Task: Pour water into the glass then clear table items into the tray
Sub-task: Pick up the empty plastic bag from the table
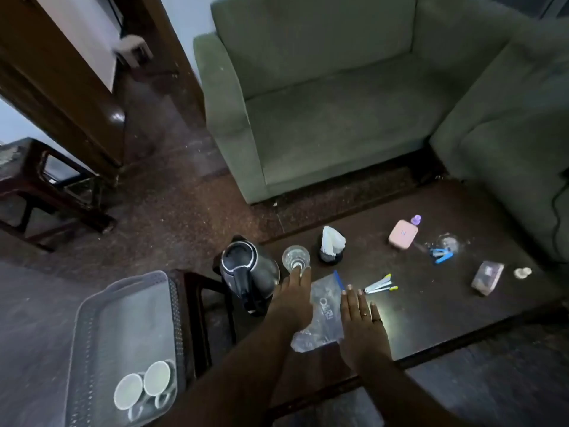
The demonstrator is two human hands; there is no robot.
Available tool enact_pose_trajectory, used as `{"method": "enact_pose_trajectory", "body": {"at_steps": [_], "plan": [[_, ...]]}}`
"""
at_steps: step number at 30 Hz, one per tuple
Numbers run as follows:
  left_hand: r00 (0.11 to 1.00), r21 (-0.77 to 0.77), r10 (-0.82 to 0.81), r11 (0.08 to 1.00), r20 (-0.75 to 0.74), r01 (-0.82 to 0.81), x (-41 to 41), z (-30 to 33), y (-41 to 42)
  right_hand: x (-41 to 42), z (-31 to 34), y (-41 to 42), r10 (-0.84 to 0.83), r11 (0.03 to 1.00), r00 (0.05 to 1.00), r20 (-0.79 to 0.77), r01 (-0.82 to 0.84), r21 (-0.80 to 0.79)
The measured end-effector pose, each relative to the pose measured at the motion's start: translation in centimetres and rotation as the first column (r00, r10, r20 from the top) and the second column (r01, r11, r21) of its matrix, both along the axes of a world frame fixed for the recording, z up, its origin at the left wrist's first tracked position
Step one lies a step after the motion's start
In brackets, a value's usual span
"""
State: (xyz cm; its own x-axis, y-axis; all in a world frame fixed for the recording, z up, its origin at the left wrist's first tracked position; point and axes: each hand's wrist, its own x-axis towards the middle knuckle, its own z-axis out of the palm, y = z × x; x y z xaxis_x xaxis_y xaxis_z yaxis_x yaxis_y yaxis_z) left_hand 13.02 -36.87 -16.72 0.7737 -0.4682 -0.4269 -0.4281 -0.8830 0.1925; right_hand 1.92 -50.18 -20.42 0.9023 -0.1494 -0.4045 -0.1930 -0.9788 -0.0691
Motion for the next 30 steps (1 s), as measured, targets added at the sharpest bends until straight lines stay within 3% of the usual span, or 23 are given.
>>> {"method": "enact_pose_trajectory", "body": {"at_steps": [7, 14, 17, 20, 22, 24, 26, 28, 30], "plan": [[0.982, 0.173, -0.039, 0.982, -0.183, 0.071, 2.6, -11.5, -2.1, -1.0, -11.3, 0.4, 0.097, 0.994, 0.991, -0.090, -0.092, 0.067], [0.984, 0.170, 0.150, 0.977, -0.097, -0.132, 1.9, -14.9, -3.4, -2.3, -15.0, -1.0, 0.046, 0.992, 0.999, 0.003, -0.046, 0.115], [0.968, 0.090, 0.235, 0.970, -0.084, -0.227, 1.8, -14.3, -3.5, -3.2, -14.6, -1.7, 0.018, 0.995, 0.994, 0.108, -0.027, 0.091], [0.863, -0.226, 0.373, 0.859, -0.341, -0.460, 1.9, -12.4, -3.7, -4.3, -13.8, -2.8, -0.320, 0.932, 0.945, 0.066, 0.301, 0.203], [0.784, -0.385, 0.348, 0.723, -0.515, -0.574, 1.1, -10.3, -3.8, -4.0, -12.9, -3.5, -0.613, 0.730, 0.790, -0.005, 0.569, 0.379], [0.739, -0.447, 0.302, 0.639, -0.603, -0.626, 0.5, -7.6, -3.7, -2.8, -10.9, -4.2, -0.790, 0.302, 0.595, -0.148, 0.587, 0.751], [0.701, -0.484, 0.275, 0.558, -0.658, -0.674, 0.7, -4.8, -3.7, -0.9, -8.2, -4.6, -0.790, -0.140, 0.494, -0.363, 0.432, 0.891], [0.650, -0.514, 0.247, 0.440, -0.719, -0.736, 1.6, -1.6, -3.3, 1.2, -5.3, -5.2, -0.721, -0.355, 0.503, -0.477, 0.323, 0.877], [0.594, -0.528, 0.212, 0.296, -0.776, -0.796, 2.9, 1.6, -2.2, 3.6, -1.5, -5.9, -0.691, -0.440, 0.527, -0.495, 0.236, 0.866]]}}
